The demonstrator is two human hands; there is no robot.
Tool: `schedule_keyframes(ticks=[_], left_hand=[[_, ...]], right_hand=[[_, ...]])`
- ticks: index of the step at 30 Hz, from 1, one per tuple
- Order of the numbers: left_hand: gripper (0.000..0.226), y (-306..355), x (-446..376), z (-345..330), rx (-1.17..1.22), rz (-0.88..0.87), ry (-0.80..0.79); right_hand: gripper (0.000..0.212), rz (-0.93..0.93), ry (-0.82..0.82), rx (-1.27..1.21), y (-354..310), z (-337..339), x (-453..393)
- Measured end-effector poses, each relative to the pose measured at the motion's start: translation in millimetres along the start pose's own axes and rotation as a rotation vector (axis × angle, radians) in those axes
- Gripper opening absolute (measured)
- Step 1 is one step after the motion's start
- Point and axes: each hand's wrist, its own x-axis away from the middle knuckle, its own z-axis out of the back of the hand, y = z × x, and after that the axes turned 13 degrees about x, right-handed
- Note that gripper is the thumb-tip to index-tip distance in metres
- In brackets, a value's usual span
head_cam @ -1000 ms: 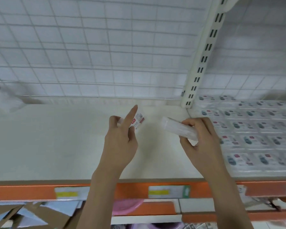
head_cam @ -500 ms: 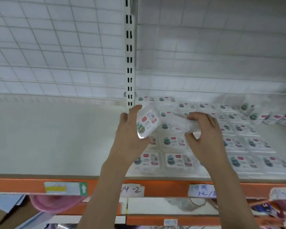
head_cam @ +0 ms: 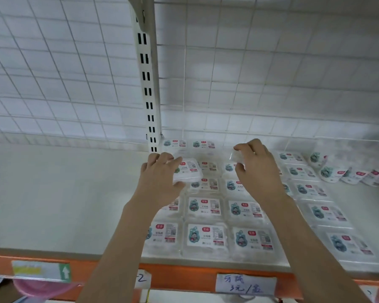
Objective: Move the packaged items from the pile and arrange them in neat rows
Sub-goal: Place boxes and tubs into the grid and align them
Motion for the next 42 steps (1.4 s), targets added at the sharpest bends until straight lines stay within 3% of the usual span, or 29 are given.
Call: schedule_keyframes(ticks=[2, 7, 11, 15, 22, 26, 42], left_hand=[[0.06, -3, -3, -2, -0.014, 0.018, -0.03], [0.054, -7, -6, -7, -0.069, 0.027, 0.016], [0.054, 2, -4, -12, -0.049, -0.009, 0.051], [0.049, 8, -1, -17, -0.044, -0.008, 0.046], [0.059, -4, -13, -18, -0.13, 0.01, -0.083], [0.058, -6, -20, -17, -0.127, 0.005, -0.098], [0.06, -9, -11, -15, -0.06, -0.038, -0.078]], right_hand=[[0.043, 0.009, -0.021, 0.116, 4, -10, -7], [0.046, 0.129, -0.304, 0.199, 9, -29, 0], [0.059, 0.122, -0.299, 0.27, 10, -40, 3], [0.055, 0.099, -0.335, 0.24, 10, -39, -12], [0.057, 0.091, -0.407, 0.277, 3, -40, -28], [0.061, 0.198, -0.414, 0.357, 1, -40, -30], [0.05, 0.043, -0.398, 0.112, -40, -19, -20]])
